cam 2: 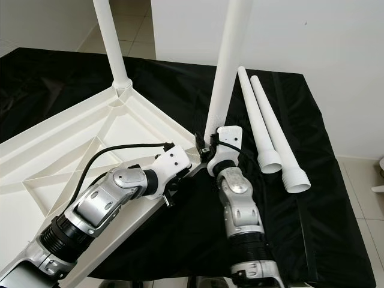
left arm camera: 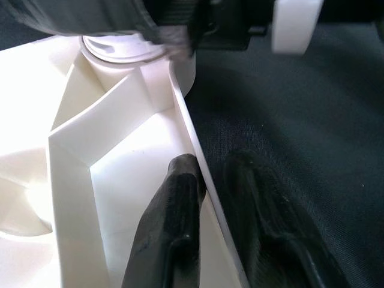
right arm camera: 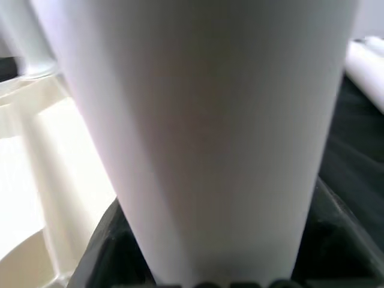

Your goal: Building children table

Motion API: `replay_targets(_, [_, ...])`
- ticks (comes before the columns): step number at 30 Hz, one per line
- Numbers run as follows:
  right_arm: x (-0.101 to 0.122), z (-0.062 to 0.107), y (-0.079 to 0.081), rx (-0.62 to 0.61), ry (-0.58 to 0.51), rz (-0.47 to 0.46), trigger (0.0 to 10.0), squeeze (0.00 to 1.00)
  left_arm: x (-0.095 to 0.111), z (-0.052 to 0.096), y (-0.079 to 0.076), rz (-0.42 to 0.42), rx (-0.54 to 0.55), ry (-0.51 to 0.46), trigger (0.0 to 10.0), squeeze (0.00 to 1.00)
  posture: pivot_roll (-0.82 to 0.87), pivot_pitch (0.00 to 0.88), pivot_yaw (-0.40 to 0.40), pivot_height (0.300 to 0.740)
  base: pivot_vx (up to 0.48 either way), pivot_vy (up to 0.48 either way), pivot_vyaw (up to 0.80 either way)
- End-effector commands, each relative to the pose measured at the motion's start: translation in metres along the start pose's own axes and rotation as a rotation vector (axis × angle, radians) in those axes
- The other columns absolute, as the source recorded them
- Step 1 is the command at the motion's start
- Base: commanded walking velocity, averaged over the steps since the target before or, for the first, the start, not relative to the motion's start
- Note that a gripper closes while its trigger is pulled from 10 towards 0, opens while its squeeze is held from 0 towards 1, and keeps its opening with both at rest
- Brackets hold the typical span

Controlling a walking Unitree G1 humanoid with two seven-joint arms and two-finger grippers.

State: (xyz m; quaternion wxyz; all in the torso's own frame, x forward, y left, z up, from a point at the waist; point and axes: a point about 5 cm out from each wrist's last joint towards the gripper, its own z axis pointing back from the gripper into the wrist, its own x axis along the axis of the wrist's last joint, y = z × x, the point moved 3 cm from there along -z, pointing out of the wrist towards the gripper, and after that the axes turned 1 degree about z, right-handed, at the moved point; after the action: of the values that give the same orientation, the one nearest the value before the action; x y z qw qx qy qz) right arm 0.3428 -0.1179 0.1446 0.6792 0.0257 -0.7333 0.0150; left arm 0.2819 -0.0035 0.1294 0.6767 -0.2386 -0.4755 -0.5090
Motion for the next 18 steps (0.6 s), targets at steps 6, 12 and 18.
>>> replay_targets(6, [-0.011, 0.008, -0.019, -0.196, 0.058, -0.008, 10.0, 0.0, -0.014, -0.008, -0.027, 0.032, -0.134, 0.042, 10.0, 0.0, -0.04, 0.075, -0.008, 0.74, 0.0, 0.0, 0.0])
replay_targets(12, [-0.012, 0.008, -0.022, -0.19, 0.062, -0.008, 10.0, 0.0, -0.014, -0.007, -0.027, 0.03, -0.139, 0.044, 10.0, 0.0, -0.04, 0.066, -0.01, 0.74, 0.0, 0.0, 0.0])
replay_targets(18, [-0.01, 0.01, -0.022, -0.14, 0.036, -0.053, 10.0, 1.0, -0.015, -0.008, -0.029, 0.027, -0.143, 0.044, 10.0, 0.0, -0.05, 0.057, -0.013, 0.74, 0.0, 0.0, 0.0])
